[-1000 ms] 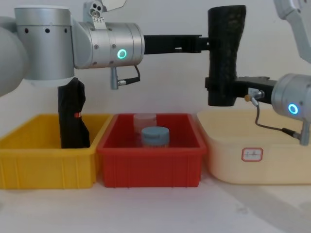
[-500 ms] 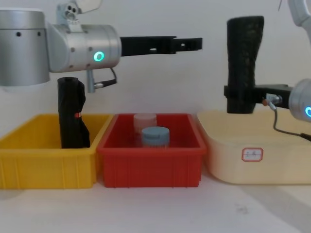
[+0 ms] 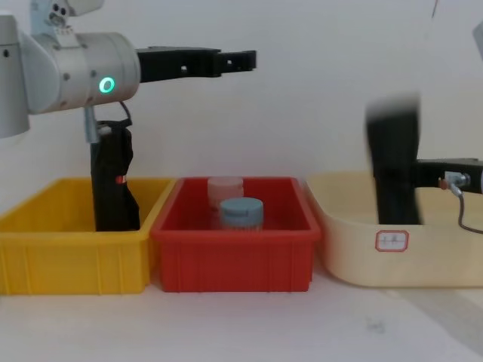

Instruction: Pick up the garbage bag with the one hand and transfer it to the other hand.

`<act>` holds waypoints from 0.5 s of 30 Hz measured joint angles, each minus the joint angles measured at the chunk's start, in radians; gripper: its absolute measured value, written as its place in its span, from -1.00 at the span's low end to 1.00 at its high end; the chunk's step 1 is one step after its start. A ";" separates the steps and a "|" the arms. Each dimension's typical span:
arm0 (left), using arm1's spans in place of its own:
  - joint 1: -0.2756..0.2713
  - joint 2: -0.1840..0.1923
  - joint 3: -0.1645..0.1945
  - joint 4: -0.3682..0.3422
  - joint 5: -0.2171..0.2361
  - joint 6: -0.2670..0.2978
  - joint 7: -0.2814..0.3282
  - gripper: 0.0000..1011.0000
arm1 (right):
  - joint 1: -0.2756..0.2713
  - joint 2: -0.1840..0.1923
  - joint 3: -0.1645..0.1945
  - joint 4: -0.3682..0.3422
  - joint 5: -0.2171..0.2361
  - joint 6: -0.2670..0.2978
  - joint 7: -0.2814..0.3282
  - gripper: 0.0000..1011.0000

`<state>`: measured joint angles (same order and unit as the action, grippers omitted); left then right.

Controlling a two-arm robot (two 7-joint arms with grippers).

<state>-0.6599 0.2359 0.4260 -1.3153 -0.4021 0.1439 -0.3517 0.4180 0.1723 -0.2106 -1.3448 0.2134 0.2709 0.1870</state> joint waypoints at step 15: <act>0.055 0.027 -0.038 -0.081 0.026 -0.003 0.084 0.98 | -0.018 0.012 0.013 -0.013 0.000 0.027 -0.002 0.98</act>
<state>-0.6048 0.2624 0.3885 -1.3960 -0.3759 0.1406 -0.2676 0.4002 0.1842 -0.1973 -1.3573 0.2134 0.2976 0.1849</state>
